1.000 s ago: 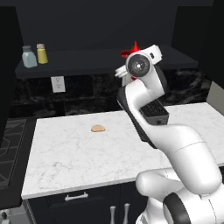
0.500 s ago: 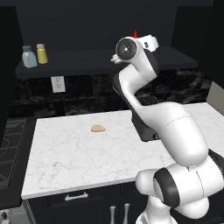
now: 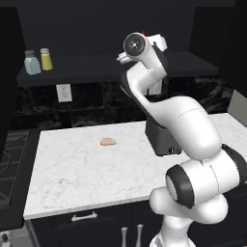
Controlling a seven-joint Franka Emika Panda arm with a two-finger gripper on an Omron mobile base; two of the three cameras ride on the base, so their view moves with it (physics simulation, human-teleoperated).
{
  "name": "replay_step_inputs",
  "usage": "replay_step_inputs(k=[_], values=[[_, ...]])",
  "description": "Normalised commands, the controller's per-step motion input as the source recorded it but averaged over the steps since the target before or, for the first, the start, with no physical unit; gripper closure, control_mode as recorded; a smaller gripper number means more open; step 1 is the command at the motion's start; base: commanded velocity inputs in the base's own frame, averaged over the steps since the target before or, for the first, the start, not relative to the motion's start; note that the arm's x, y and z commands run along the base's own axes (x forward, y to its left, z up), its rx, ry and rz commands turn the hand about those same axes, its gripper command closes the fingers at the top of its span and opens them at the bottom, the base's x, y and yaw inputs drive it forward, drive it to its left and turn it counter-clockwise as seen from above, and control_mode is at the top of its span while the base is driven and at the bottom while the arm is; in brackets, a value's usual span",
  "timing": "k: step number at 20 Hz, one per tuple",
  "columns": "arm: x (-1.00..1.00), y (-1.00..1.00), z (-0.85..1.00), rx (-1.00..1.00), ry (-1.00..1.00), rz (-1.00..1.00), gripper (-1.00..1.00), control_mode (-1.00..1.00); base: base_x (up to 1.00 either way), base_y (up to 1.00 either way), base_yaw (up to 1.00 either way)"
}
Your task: Put the shaker and condiment bottle from the counter next to their counterparts in the cabinet.
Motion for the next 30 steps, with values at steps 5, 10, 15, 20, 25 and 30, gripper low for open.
replay_step_inputs(k=[5,10,15,20,25,30], values=[[0.46,0.0,0.0,0.03,-0.01,0.0,1.0,-1.0,0.0,0.0,0.0],[0.18,0.19,-0.06,0.0,-0.05,0.0,1.0,-1.0,0.0,0.0,0.0],[0.28,0.2,-0.02,0.0,-0.04,0.0,1.0,-1.0,0.0,0.0,0.0],[0.48,0.01,-0.01,0.01,0.0,0.0,1.0,-1.0,0.0,0.0,0.0],[0.17,0.0,-0.03,0.0,-0.01,0.0,1.0,-1.0,0.0,0.0,0.0],[0.06,0.0,-0.03,0.01,-0.01,-0.01,1.0,-1.0,0.0,0.0,0.0]])
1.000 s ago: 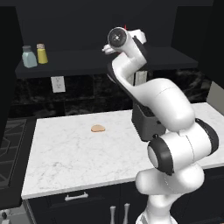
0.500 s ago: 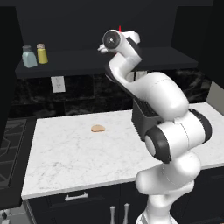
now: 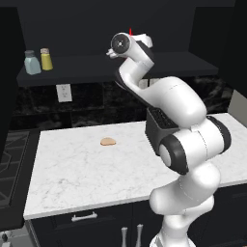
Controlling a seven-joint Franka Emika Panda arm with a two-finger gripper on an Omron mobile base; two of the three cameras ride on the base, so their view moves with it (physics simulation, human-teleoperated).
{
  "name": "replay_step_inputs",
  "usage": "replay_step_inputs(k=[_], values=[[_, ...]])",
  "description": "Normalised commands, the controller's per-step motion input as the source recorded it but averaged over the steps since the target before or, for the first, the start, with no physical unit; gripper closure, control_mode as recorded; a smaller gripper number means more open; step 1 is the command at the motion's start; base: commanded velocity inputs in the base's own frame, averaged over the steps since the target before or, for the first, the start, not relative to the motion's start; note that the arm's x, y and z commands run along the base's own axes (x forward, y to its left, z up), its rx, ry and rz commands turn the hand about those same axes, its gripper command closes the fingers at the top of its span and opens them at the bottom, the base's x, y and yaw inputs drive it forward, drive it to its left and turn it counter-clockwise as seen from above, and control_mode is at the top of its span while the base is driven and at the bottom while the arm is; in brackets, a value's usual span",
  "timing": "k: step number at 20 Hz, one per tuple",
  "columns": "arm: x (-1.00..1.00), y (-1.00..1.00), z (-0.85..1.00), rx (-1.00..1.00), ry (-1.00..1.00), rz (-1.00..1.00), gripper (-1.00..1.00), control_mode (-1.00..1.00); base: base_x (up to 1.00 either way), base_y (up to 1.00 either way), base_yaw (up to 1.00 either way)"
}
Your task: Put the shaker and condiment bottle from the counter next to their counterparts in the cabinet.
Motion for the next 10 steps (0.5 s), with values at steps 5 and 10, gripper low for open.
replay_step_inputs(k=[5,10], values=[[0.16,0.0,-0.14,0.06,0.0,-0.06,1.0,-1.0,0.0,0.0,0.0],[0.1,0.0,-0.11,0.1,-0.01,-0.04,1.0,-1.0,0.0,0.0,0.0]])
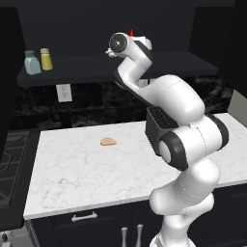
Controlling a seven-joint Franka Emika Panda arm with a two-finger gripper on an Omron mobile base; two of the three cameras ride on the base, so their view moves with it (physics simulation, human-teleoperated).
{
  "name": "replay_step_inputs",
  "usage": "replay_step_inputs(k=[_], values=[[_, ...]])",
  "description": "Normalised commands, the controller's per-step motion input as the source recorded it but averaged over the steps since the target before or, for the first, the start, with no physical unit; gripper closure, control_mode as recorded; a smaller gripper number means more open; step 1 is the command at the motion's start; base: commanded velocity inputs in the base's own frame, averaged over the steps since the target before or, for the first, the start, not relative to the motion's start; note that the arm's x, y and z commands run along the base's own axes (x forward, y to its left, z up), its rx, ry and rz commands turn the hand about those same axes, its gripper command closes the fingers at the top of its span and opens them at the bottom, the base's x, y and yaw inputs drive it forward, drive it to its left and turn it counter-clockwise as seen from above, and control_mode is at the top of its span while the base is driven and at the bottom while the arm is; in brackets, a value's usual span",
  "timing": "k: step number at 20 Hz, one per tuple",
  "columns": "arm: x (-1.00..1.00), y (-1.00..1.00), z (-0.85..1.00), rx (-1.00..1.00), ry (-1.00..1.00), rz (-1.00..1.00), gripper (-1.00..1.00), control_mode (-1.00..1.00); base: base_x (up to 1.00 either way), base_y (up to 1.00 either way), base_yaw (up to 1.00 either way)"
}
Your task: Put the shaker and condiment bottle from the counter next to their counterparts in the cabinet.
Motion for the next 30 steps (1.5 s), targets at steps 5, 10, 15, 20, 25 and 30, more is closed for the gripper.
replay_step_inputs(k=[5,10,15,20,25,30], values=[[0.13,0.0,0.0,0.12,-0.02,-0.01,1.0,-1.0,0.0,0.0,0.0],[0.0,0.0,-0.03,0.07,-0.07,0.0,-1.0,-1.0,0.0,0.0,0.0],[-0.11,0.0,0.0,0.04,-0.09,0.0,-1.0,-1.0,0.0,0.0,0.0],[-0.26,0.0,0.0,0.01,-0.09,0.0,-1.0,-1.0,0.0,0.0,0.0],[-0.87,0.0,0.0,0.02,-0.18,0.0,-1.0,-1.0,0.0,0.0,0.0],[-1.0,0.0,0.0,0.01,-0.22,0.0,-1.0,-1.0,0.0,0.0,0.0]])
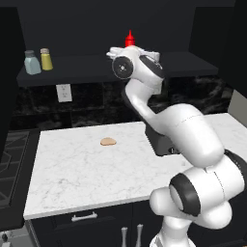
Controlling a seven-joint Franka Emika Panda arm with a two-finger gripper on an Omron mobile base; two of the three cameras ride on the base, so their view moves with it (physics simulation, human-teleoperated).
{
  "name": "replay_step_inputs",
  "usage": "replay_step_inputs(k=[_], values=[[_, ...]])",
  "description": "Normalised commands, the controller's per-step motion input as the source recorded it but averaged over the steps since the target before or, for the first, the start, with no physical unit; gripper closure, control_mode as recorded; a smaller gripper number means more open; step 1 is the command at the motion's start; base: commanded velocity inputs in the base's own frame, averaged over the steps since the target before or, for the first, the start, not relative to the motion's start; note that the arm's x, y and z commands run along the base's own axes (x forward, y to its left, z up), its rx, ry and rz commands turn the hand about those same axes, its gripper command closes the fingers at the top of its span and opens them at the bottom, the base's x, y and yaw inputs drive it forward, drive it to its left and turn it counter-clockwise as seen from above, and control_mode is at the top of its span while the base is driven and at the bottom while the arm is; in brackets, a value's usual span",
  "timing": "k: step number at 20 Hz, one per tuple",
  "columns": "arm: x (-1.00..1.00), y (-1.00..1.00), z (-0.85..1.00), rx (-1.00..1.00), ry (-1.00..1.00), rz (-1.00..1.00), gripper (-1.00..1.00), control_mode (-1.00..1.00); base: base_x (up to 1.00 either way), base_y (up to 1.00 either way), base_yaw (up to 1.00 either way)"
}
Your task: Put the shaker and condiment bottle from the counter next to their counterparts in the cabinet.
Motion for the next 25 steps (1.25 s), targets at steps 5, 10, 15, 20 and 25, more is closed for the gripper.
replay_step_inputs(k=[5,10,15,20,25], values=[[-1.0,-0.18,0.0,0.02,-0.23,0.0,-1.0,-1.0,0.0,0.0,0.0],[-1.0,-0.54,0.06,0.01,-0.2,0.04,-1.0,-1.0,0.0,0.0,0.0],[-1.0,-0.8,0.1,0.0,-0.12,0.11,-1.0,-1.0,0.0,0.0,0.0],[-1.0,-0.74,0.01,-0.02,-0.05,0.24,-1.0,-1.0,0.0,0.0,0.0],[-1.0,-0.59,0.0,-0.09,-0.09,0.38,-1.0,-1.0,0.0,0.0,0.0]])
